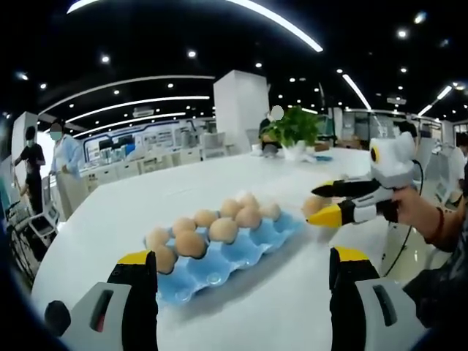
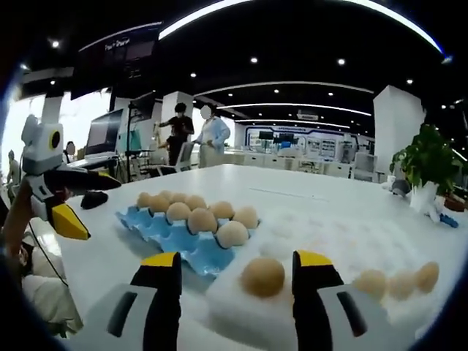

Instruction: Place the egg into an empty slot of the egg tray after lifting it from the table, then release the egg inside the slot.

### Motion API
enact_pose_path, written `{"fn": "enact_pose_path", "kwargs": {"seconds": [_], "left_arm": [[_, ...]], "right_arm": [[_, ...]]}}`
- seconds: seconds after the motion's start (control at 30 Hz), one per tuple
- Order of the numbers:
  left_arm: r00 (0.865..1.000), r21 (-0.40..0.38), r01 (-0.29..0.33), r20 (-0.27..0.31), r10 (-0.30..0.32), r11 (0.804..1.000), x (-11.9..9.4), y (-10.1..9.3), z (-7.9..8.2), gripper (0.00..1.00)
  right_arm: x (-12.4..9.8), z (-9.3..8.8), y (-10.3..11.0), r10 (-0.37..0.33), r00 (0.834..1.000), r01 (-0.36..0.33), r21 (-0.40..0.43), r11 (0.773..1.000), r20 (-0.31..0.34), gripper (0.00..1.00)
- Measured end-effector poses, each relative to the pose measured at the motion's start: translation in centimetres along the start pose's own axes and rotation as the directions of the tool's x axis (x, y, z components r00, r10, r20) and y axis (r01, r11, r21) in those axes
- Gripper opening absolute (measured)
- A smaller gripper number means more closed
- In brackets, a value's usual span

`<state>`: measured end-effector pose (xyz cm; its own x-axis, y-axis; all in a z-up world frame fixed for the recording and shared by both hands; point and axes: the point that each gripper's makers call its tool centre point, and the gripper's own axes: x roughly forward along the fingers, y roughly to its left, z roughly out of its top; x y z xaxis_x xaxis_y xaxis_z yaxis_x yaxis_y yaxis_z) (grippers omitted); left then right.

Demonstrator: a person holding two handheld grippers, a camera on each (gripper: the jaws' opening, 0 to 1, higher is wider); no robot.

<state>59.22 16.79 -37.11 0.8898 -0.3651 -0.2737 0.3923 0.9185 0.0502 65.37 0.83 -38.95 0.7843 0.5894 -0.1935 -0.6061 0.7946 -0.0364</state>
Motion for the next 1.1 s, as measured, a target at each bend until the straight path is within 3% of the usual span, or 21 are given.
{"fn": "enact_pose_path", "kwargs": {"seconds": [0.4,0.6,0.7,0.87,0.93,1.1], "left_arm": [[1.000,-0.004,-0.008,0.005,0.008,1.000,-0.2,0.2,0.0,1.00],[1.000,-0.004,-0.008,0.002,0.008,1.000,-0.3,0.2,0.0,1.00],[1.000,-0.004,-0.006,0.005,0.006,1.000,-0.2,0.2,0.0,1.00],[1.000,-0.002,-0.002,0.005,0.002,1.000,-0.2,0.1,0.1,1.00],[1.000,-0.002,-0.001,0.006,0.001,1.000,-0.2,0.1,0.1,1.00],[1.000,-0.002,-0.004,0.003,0.004,1.000,-0.3,0.2,0.0,1.00]], "right_arm": [[0.0,-0.1,-0.7,-0.102,0.995,0.100,0.079,0.992,0.016,0.46],[-0.2,-1.0,-2.2,-0.210,0.978,0.211,0.142,0.967,-0.021,0.40],[-0.1,-1.0,-2.4,-0.229,0.973,0.229,0.153,0.961,-0.018,0.37],[0.4,-1.9,-2.1,-0.272,0.962,0.274,0.108,0.955,-0.039,0.36],[0.3,-1.6,-2.4,-0.298,0.955,0.298,0.091,0.950,-0.014,0.36],[0.6,-1.6,-2.7,-0.327,0.945,0.325,0.125,0.937,-0.008,0.33]]}}
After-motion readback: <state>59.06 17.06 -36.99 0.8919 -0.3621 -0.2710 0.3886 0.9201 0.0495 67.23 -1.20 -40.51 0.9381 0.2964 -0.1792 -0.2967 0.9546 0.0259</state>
